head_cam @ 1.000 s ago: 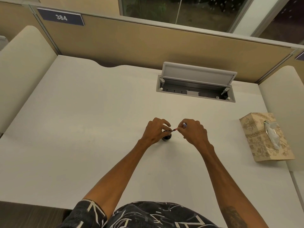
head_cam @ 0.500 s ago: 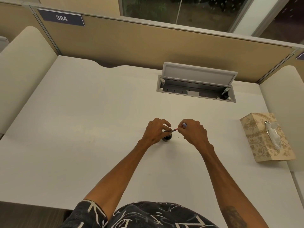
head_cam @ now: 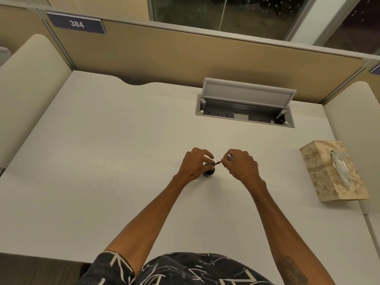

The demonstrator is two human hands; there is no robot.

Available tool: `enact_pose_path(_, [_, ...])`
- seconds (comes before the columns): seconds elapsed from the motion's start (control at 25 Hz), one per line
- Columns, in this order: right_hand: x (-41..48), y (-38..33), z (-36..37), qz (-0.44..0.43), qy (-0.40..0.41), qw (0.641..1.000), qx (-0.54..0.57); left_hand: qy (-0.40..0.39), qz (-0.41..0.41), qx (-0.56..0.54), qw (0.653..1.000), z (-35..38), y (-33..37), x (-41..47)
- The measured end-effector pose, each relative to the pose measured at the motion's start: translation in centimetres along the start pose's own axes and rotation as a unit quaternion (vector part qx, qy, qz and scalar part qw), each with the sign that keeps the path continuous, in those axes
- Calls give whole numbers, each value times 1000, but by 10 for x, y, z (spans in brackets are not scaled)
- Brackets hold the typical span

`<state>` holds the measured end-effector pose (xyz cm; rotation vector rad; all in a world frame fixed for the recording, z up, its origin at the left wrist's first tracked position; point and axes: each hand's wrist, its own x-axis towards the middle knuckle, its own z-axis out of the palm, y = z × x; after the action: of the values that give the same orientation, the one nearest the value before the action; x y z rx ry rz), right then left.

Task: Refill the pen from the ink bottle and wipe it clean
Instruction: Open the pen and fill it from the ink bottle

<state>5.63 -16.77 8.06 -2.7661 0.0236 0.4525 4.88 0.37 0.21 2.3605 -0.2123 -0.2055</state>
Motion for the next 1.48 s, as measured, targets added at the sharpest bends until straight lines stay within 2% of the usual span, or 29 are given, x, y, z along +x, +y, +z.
enact_pose_path(0.16, [3, 0, 0, 13, -12, 1000, -3, 0, -2, -4, 1000, 1, -1, 0])
enact_pose_path(0.36, [2, 3, -3, -12, -22, 1000, 8, 2, 1, 2, 1000, 1, -1, 1])
enact_pose_path(0.68, [0, 0, 3, 20, -3, 1000, 17, 2, -6, -7, 1000, 1, -2, 0])
enact_pose_path(0.88, [1, 2, -2, -6, -12, 1000, 14, -2, 3, 15, 1000, 1, -1, 1])
enact_pose_path(1.16, [3, -2, 5, 6, -2, 1000, 20, 7, -5, -9, 1000, 2, -1, 0])
enact_pose_path(1.48, [2, -5, 12, -5, -14, 999, 29, 8, 5, 19, 1000, 2, -1, 0])
